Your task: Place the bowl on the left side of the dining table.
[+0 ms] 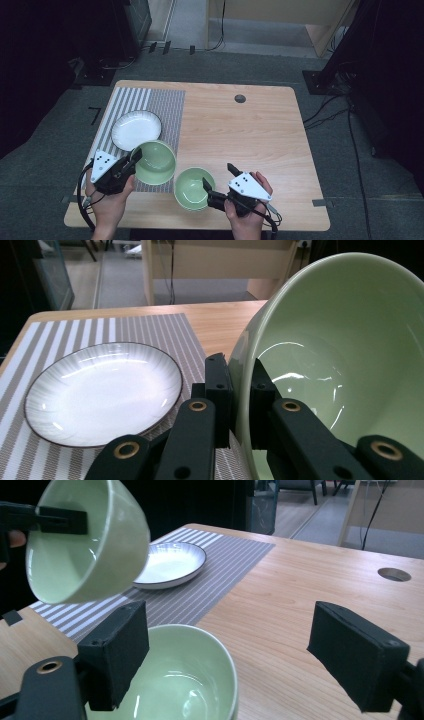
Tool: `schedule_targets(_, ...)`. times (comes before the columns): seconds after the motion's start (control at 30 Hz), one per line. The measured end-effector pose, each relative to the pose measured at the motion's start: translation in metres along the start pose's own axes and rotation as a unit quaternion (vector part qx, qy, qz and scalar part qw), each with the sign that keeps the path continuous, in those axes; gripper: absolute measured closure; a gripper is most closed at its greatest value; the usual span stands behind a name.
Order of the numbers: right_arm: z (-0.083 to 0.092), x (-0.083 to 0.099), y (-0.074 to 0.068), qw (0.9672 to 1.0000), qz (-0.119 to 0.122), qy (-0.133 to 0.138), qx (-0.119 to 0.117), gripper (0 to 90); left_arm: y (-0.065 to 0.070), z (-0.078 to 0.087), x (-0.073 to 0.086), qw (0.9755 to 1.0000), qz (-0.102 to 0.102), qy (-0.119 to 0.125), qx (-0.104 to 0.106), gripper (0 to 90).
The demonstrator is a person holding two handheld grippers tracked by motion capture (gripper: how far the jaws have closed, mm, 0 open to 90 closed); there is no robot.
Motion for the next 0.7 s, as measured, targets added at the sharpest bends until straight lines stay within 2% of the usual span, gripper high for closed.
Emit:
schedule_targets(0.2,0.0,0.004,0.01,0.9996,-0.008,-0.008,0.025,16.4,-0.01,-0.001,0.0,0.9999,0.007,0.0,-0.009,84.4)
schedule_targets(0.7,0.007,0.018,0.037,0.9985,-0.022,-0.019,0.046,16.7,-0.034,-0.009,0.001,0.9992,0.026,-0.003,-0.03,84.4)
Point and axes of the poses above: each handheld gripper's, and its own axes: z roughly backward along the jaws, x roughly out of its underside, y roughly to its right, the point moved 4 cm from there along -z, roughly forward along the jaws, and after that the axes turned 6 degrees about -x, right-handed, at the moved point
